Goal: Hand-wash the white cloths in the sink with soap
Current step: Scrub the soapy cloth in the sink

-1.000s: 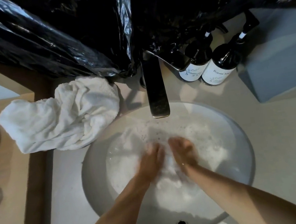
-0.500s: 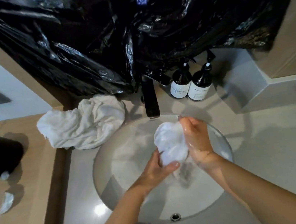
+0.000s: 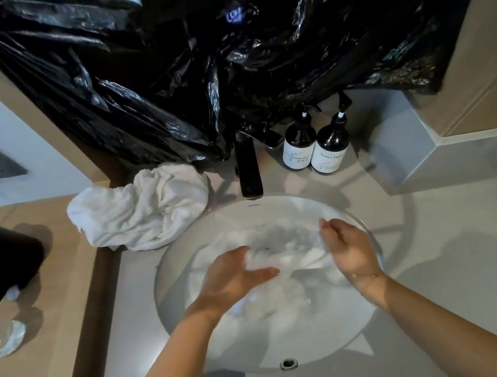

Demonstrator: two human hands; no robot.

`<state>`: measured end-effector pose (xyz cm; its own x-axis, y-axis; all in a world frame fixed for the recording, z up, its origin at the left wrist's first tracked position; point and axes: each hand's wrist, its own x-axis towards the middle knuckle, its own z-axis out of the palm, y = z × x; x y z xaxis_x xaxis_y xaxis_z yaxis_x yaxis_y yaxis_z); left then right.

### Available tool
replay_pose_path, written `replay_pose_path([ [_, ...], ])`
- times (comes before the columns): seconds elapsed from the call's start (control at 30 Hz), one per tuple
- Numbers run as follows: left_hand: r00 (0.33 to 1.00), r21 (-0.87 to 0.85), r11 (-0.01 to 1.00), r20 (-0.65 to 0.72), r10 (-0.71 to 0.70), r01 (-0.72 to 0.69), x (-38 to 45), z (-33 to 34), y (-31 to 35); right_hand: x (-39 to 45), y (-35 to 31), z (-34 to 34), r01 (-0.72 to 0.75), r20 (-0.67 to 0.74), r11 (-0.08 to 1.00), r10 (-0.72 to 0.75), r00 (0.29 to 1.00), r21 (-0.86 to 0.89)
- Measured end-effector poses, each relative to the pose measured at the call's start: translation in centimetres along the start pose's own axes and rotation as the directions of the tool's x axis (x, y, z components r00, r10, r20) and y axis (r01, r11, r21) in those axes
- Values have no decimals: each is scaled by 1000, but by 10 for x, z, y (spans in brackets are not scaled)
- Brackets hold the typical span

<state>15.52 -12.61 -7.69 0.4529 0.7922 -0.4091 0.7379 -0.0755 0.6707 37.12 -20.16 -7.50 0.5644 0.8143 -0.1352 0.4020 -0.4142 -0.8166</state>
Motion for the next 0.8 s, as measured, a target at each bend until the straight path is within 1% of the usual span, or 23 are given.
replay_pose_path([
  [0.07,998,99,994,31,-49,46,4,2,-13,0,21,3,-30,79,993,40,996,-118],
  [0.13,987,208,973,101,-123,100,10,4,-24,1,37,6,-14,185,949,75,980,-314],
  [0.2,973,325,941,169,-157,95,15,10,-31,0,46,10,142,313,836,38,949,-531],
  [0.23,978,380,922,155,-141,73,18,14,-34,1,46,13,233,388,768,21,922,-596],
  [0.27,987,411,910,113,-115,59,21,19,-35,2,47,16,288,441,735,17,897,-613],
  [0.3,995,412,909,50,-87,58,25,25,-36,4,47,20,314,479,727,23,878,-610],
  [0.37,998,367,929,-52,-34,51,33,40,-39,9,53,34,279,506,761,74,859,-585],
  [0.4,996,376,927,-83,28,5,36,48,-37,9,55,45,255,509,776,98,855,-577],
  [0.43,993,408,912,-88,82,-39,39,60,-37,9,59,56,241,504,772,118,855,-589],
  [0.47,992,435,898,-56,110,-75,43,71,-38,8,60,65,240,490,750,127,862,-617],
  [0.5,997,456,887,24,74,-77,48,82,-38,8,62,73,227,473,760,119,873,-609],
  [0.53,994,508,860,106,-4,-51,51,91,-39,8,65,79,179,475,784,163,865,-594],
  [0.57,992,534,845,109,-60,-8,54,96,-41,6,70,84,164,451,789,156,879,-592],
  [0.6,993,526,850,83,-79,24,58,102,-45,5,72,90,114,437,813,183,881,-570],
  [0.63,980,455,889,144,-137,57,61,103,-42,2,78,95,129,406,791,161,900,-598],
  [0.67,955,369,923,221,-197,105,62,106,-43,0,83,101,9,345,831,220,912,-556],
  [0.7,967,348,932,191,-171,96,67,113,-50,3,82,107,-54,319,851,253,913,-522],
  [0.73,944,253,954,242,-225,163,73,114,-53,3,84,114,-230,287,892,354,890,-389],
  [0.77,933,258,934,196,-303,249,75,116,-54,3,90,117,-352,306,901,419,855,-252],
  [0.8,898,328,894,212,-385,306,79,121,-55,4,95,123,-409,310,889,455,835,-206],
])
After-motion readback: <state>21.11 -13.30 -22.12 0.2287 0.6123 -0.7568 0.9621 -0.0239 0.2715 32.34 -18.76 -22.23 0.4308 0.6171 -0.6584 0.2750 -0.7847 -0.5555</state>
